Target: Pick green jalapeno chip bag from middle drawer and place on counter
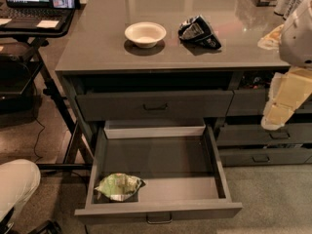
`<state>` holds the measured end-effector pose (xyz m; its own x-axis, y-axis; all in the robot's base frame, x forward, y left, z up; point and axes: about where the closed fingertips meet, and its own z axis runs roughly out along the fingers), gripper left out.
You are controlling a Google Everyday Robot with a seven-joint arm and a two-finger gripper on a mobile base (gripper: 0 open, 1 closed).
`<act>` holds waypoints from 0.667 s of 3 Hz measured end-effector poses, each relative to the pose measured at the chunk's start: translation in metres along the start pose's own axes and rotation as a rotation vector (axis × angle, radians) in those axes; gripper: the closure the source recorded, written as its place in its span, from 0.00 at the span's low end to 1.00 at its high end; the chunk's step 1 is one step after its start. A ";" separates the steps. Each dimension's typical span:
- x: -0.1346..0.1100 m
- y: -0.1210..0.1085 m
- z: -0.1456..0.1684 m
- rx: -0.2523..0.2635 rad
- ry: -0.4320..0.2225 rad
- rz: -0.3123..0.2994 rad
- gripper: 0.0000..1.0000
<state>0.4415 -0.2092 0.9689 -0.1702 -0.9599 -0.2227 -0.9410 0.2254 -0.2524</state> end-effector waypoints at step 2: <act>-0.064 0.030 0.092 -0.094 -0.214 -0.293 0.00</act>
Offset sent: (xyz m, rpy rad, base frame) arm 0.0108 0.1478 -0.1452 0.2465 0.0147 0.6160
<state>0.4513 -0.1255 0.8894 0.1659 -0.9228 -0.3478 -0.9652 -0.0797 -0.2490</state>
